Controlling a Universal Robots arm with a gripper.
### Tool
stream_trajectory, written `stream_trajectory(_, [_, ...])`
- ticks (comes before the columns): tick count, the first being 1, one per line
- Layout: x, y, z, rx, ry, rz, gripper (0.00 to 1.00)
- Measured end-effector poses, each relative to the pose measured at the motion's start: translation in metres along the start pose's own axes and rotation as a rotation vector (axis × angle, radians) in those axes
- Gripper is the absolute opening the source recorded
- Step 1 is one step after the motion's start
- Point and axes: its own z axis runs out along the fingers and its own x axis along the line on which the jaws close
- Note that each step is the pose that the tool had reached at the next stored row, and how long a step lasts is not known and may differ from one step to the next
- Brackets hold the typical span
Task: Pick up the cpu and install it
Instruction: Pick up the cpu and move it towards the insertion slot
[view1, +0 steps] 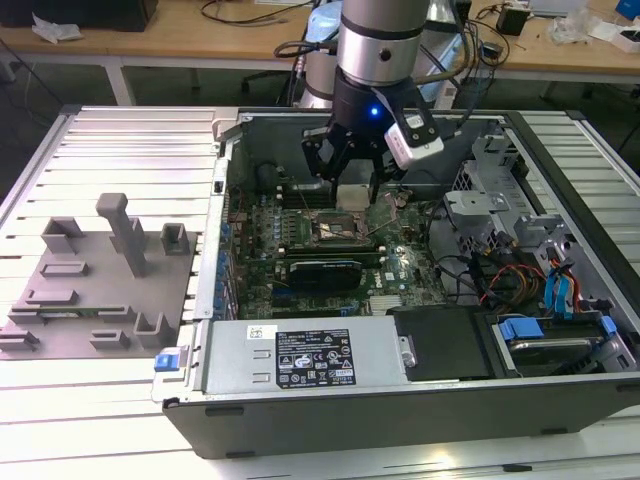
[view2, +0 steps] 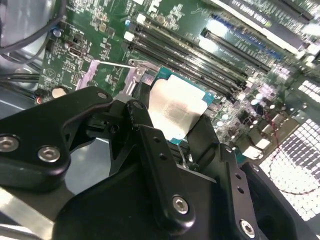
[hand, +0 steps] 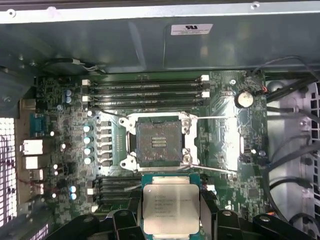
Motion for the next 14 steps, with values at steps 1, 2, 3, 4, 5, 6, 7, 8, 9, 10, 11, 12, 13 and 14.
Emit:
stream_trajectory(1, [0.001, 0.0029, 0.0031, 0.0, 0.0, 0.0, 0.55])
stream_trajectory(2, [0.0018, 0.0048, 0.005, 0.0001, 0.0, 0.0, 0.55])
stream_trajectory(3, [0.0028, 0.0073, 0.0074, 0.0, 0.0, 0.0, 0.55])
stream_trajectory(4, [0.0036, 0.0092, 0.0092, -0.0001, 0.0, 0.0, 0.55])
stream_trajectory(5, [0.0047, 0.0114, 0.0115, 0.0, 0.0, 0.0, 0.55])
stream_trajectory(6, [0.0057, 0.0127, 0.0133, 0.0001, 0.0001, 0.0, 0.55])
stream_trajectory(7, [0.0068, 0.0134, 0.0152, -0.0002, -0.0002, 0.0, 0.55])
stream_trajectory(8, [0.0081, 0.0136, 0.0177, -0.0001, -0.0002, 0.0, 0.55])
stream_trajectory(9, [0.0083, 0.0136, 0.0188, 0.0001, -0.0003, -0.001, 0.55])
stream_trajectory(10, [0.0084, 0.0136, 0.0213, 0.0, -0.0003, -0.006, 0.55])
stream_trajectory(11, [0.0086, 0.0135, 0.0234, 0.0, -0.0002, -0.01, 0.55])
stream_trajectory(12, [0.0088, 0.0134, 0.0249, 0.0, -0.0002, -0.013, 0.55])
stream_trajectory(13, [0.0091, 0.0134, 0.027, 0.0001, -0.0003, -0.016, 0.55])
stream_trajectory(14, [0.0091, 0.0134, 0.0282, 0.0, -0.0005, -0.019, 0.55])
